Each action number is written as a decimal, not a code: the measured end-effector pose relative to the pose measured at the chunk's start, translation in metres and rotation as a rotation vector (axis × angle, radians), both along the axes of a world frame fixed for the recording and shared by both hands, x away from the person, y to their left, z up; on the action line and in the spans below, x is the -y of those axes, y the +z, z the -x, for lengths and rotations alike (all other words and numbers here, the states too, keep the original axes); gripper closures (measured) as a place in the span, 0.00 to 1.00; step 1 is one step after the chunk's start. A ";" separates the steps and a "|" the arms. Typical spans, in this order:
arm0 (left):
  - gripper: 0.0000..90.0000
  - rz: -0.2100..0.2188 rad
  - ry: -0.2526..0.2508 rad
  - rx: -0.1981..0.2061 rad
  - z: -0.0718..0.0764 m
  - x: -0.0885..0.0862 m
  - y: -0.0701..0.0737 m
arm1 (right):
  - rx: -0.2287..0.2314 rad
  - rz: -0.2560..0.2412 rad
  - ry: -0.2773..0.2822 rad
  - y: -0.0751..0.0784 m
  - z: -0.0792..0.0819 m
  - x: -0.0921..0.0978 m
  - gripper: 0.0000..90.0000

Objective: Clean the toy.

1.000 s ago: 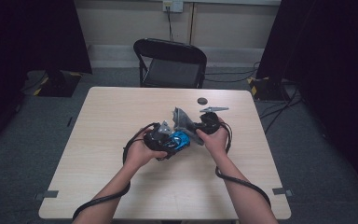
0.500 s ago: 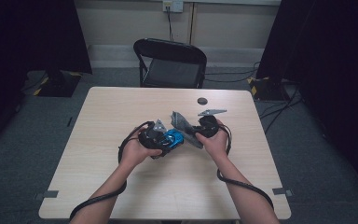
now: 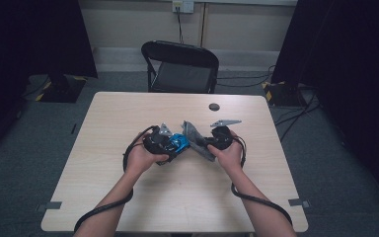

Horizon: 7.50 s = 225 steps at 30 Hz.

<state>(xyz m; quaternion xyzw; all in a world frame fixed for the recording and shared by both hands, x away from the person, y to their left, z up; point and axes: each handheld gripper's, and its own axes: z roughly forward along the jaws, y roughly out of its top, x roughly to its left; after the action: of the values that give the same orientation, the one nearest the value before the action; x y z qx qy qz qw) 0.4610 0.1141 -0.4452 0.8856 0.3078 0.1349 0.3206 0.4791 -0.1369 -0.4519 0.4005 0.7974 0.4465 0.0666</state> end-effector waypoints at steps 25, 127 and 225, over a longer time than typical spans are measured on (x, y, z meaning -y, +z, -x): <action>0.31 -0.007 0.063 0.010 -0.007 -0.021 0.001 | -0.011 -0.006 0.050 -0.003 0.015 -0.003 0.90; 0.31 0.045 0.048 0.034 -0.005 -0.023 0.035 | 0.016 0.021 -0.020 -0.005 0.002 0.013 0.90; 0.31 0.083 0.032 0.000 -0.012 0.003 0.037 | 0.046 0.044 0.063 0.004 -0.013 0.010 0.90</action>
<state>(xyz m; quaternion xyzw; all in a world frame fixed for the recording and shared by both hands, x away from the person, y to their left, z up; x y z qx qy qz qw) 0.4732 0.1110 -0.4085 0.8664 0.3274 0.1271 0.3550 0.4919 -0.1468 -0.4481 0.3631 0.8176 0.4397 0.0797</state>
